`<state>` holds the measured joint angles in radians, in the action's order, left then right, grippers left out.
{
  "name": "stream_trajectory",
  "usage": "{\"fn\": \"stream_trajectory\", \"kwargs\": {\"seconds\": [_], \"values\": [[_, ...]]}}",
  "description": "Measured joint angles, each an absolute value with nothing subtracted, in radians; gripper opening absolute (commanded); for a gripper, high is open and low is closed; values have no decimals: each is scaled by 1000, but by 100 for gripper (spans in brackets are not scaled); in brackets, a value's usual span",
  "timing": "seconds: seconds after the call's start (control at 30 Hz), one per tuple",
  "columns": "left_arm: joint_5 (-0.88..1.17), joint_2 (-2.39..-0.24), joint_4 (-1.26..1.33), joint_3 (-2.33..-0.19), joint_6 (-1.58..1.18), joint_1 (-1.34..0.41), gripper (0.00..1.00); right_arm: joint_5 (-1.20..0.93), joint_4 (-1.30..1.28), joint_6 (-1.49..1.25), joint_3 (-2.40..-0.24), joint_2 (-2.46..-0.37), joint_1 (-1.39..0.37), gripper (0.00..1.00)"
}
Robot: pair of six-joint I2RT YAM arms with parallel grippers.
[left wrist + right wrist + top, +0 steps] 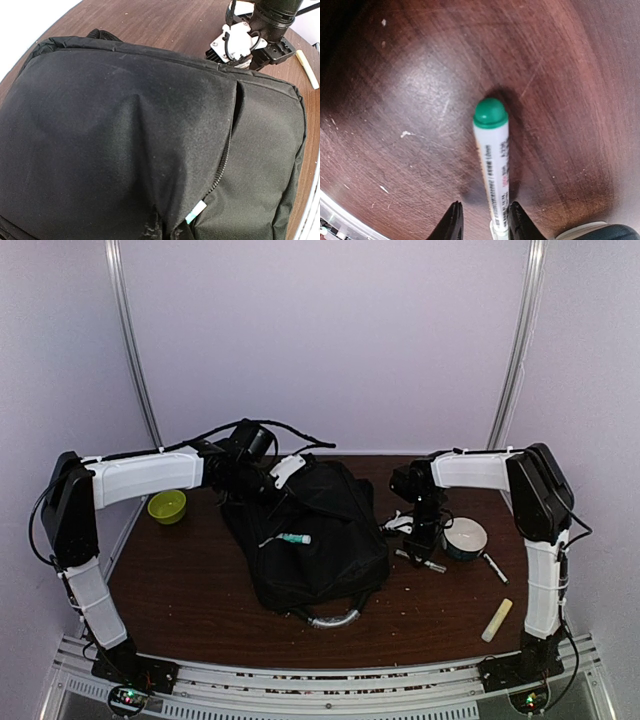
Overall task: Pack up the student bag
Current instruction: Adjust the pen at the center of the board, then pick up the pen from the second largest pocket of the bag.
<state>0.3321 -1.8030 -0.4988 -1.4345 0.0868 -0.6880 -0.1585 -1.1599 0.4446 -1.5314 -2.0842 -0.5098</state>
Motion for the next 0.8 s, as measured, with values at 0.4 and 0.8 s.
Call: {"fn": "stream_trajectory", "kwargs": {"seconds": [0.4,0.8], "values": [[333,-1803,-499,-1435,87,-688,0,-199,-1100,400,-1354,-1980,-537,24],[333,-1803,-499,-1435,86,-688,0,-175,-1046,337,-1288,-1935,-576,31]]}}
